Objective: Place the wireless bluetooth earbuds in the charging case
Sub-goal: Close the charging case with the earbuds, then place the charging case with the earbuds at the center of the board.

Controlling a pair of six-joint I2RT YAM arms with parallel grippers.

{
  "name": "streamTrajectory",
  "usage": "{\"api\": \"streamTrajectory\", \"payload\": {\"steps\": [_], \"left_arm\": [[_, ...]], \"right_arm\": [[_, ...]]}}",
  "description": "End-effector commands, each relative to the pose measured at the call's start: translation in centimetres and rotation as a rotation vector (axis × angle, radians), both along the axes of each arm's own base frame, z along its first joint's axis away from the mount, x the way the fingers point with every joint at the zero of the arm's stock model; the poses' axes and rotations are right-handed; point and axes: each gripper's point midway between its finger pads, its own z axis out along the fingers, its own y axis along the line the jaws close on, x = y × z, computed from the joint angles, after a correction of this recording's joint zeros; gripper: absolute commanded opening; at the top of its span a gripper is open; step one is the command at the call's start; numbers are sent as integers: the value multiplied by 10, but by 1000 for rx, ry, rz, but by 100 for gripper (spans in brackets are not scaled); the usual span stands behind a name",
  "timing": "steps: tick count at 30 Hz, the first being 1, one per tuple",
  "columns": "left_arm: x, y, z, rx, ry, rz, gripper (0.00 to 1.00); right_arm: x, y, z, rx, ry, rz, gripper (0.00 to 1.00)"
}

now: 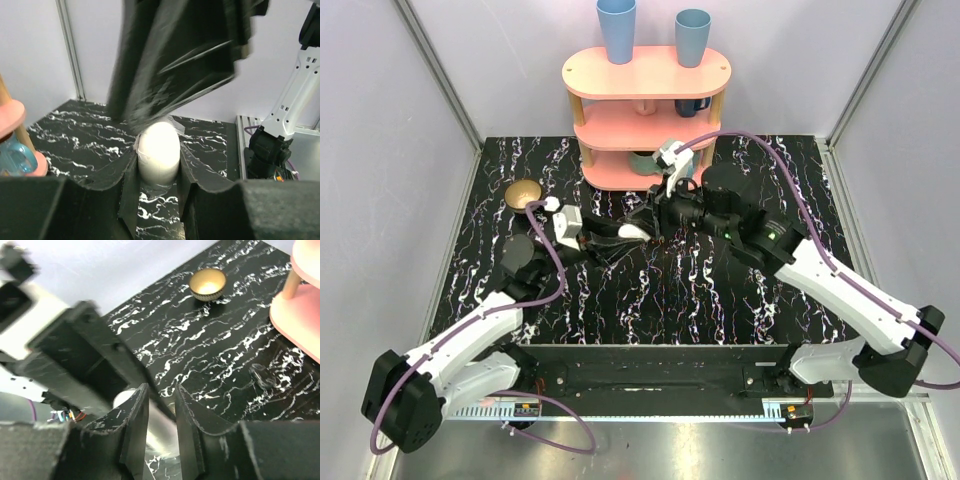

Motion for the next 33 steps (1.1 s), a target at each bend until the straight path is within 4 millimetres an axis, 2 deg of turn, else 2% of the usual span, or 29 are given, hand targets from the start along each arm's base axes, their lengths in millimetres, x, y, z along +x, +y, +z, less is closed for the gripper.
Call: {"api": "streamTrajectory", "payload": {"steps": [1,3,5,6,7,9,10,12,15,16,18,20,21,22,24,25,27,28,30,31,33], "left_arm": [[20,12,39,-102,-35,82,0],[19,16,44,-135,-32,82,0],[17,16,50,-150,-41,72,0],[16,15,49,-146,-35,62,0],[18,13,44,-132,-14,60,0],[23,12,35,-101,22,72,0],[26,10,24,-67,59,75,0],[33,11,9,-42,109,110,0],[50,12,-28,31,250,179,0],[54,12,-46,71,324,196,0],[65,9,-75,111,449,223,0],[68,2,-107,137,586,206,0],[71,-1,-111,119,619,198,0],[74,-6,-131,122,726,193,0],[79,-13,-141,105,782,169,0],[81,-18,-157,101,867,161,0],[88,-22,-163,67,908,169,0],[94,-24,-178,64,964,186,0],[101,-28,-187,59,990,192,0],[108,-28,-201,58,1030,224,0],[115,-33,-201,39,1033,221,0]], "right_arm": [[-56,5,-18,-32,64,172,36],[-56,5,-33,-67,106,166,36],[-43,2,-43,-85,122,80,36],[-34,0,-39,-70,109,29,40],[-17,-11,-36,-71,77,-85,44],[2,-24,-22,-46,28,-216,53],[16,-41,-11,-32,-11,-323,59],[27,-54,9,24,-65,-401,68],[38,-81,26,114,-91,-501,74],[40,-87,27,140,-77,-521,76],[44,-94,21,146,-55,-550,79],[50,-103,7,134,-9,-592,84],[52,-106,-2,121,12,-609,86],[54,-108,-6,129,40,-626,89],[53,-112,-14,124,69,-639,91],[52,-112,-17,134,86,-643,93],[51,-112,-21,134,100,-636,94],[51,-113,-22,140,106,-640,94],[49,-115,-23,145,111,-639,95],[49,-115,-22,148,111,-636,95],[46,-116,-22,153,111,-632,96]]}}
